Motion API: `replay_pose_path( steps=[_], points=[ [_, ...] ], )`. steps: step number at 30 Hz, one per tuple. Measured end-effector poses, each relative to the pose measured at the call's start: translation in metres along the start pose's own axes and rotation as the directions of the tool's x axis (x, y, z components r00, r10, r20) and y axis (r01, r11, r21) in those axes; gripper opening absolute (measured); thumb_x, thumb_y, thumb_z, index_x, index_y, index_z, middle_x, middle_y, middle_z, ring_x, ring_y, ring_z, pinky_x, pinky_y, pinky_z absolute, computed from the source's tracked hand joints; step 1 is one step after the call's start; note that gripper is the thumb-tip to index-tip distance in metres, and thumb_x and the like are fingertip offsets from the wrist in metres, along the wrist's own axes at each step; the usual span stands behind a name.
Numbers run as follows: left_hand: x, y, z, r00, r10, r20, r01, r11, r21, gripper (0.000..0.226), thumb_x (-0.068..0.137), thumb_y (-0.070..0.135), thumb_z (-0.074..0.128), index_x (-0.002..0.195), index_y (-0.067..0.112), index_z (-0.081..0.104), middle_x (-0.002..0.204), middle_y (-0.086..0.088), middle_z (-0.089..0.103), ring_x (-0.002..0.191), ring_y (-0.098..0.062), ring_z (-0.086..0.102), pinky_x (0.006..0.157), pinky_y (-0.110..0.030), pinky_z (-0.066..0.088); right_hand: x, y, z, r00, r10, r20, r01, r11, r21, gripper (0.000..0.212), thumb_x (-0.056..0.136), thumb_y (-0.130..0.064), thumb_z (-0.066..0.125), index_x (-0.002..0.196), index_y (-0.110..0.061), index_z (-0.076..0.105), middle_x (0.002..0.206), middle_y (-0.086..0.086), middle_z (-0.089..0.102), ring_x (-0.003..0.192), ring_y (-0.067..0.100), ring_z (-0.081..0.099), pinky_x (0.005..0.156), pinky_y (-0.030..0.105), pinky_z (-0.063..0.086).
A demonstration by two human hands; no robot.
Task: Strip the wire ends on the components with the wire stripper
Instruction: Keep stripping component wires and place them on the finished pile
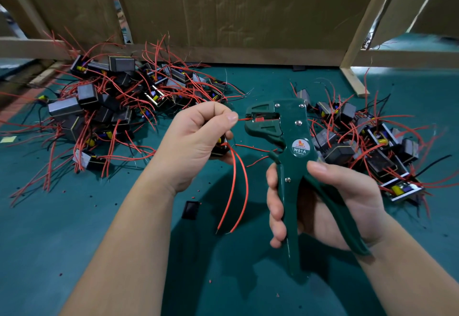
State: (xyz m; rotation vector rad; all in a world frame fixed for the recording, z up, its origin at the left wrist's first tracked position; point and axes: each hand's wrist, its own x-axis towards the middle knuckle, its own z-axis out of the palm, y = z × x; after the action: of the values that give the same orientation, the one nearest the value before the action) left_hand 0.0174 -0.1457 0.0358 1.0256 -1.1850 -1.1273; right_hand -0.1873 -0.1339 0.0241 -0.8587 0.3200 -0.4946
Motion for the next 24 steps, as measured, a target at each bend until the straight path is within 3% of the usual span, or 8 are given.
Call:
replay_pose_path(
  steps=[6,24],
  points=[
    [-0.0008,0.0004,0.0026,1.0,0.003,0.016,-0.003,1.0,0.012,0.014,0.079,0.022,0.057,0.068,0.012,0.054,0.065,-0.005,0.047,0.046,-0.008,0.044,0.041,-0.02,0.043,0.0003,0.0001,0.0004,1.0,-0.001,0.004,0.001,1.0,-0.008,0.039,0.075,-0.034,0.073,0.098,-0.003,0.063,0.079,0.021,0.062,0.066,0.036,0.064,0.068,0.047,0.054],
    [-0.0003,-0.0012,0.0016,1.0,-0.005,0.013,0.005,1.0,0.002,0.019,0.082,0.02,0.058,0.063,0.02,0.058,0.062,-0.003,0.05,0.046,-0.007,0.046,0.043,-0.017,0.042,-0.0003,0.0027,0.0018,0.998,-0.023,-0.05,0.021,0.999,-0.04,0.043,0.078,-0.045,0.072,0.093,-0.006,0.063,0.074,0.018,0.061,0.061,0.031,0.063,0.063,0.044,0.055]
  ],
)
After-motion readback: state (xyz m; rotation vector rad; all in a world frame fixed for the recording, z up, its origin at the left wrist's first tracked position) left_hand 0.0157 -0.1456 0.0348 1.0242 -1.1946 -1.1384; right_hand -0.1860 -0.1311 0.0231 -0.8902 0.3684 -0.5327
